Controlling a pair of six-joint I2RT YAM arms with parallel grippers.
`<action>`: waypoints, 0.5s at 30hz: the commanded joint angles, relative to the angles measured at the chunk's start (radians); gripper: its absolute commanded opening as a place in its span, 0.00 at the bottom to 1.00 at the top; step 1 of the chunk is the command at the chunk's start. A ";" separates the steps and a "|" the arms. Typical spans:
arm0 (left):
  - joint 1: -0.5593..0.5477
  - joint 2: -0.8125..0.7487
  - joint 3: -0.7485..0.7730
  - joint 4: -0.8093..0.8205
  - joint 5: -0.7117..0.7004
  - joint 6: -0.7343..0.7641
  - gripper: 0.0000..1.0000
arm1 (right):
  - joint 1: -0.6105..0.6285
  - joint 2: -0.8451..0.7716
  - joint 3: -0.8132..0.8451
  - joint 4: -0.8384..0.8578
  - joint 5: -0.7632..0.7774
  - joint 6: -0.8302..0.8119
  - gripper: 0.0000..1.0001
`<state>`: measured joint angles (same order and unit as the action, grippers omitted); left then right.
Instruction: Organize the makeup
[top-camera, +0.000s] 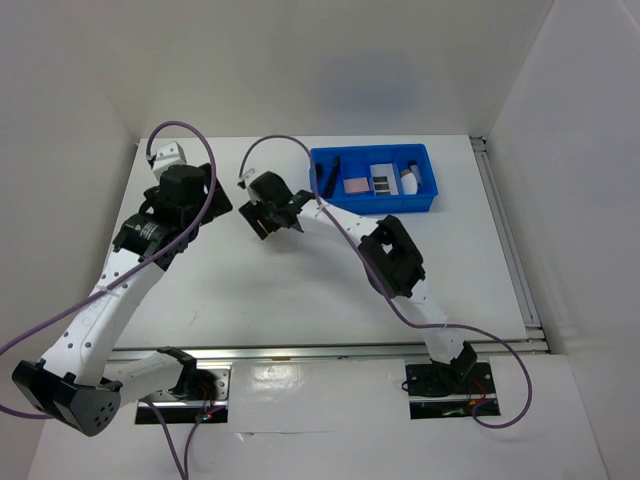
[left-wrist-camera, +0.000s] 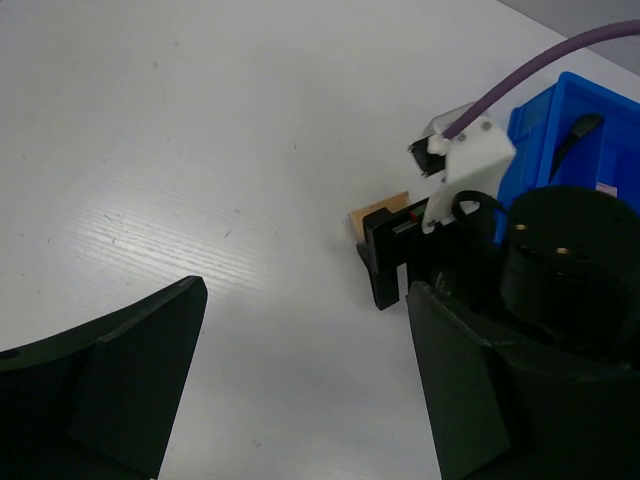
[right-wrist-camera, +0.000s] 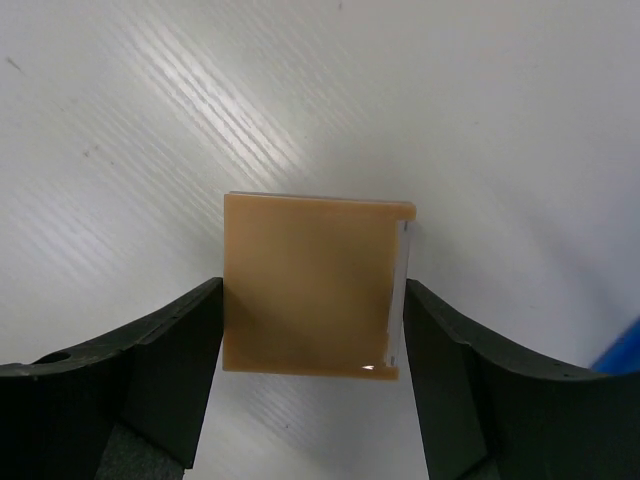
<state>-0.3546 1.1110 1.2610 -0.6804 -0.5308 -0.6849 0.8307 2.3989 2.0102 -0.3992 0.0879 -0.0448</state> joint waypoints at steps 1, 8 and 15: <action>0.005 -0.023 0.011 0.016 -0.021 0.008 0.96 | -0.042 -0.188 0.030 0.040 0.039 0.025 0.45; 0.005 -0.033 0.011 0.016 -0.021 0.008 0.96 | -0.205 -0.316 -0.053 0.080 0.087 0.112 0.45; 0.005 -0.023 0.011 0.034 -0.003 0.018 0.96 | -0.412 -0.256 0.027 -0.050 0.070 0.247 0.45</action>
<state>-0.3546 1.1015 1.2610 -0.6792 -0.5301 -0.6838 0.4633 2.1040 1.9770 -0.3756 0.1551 0.1162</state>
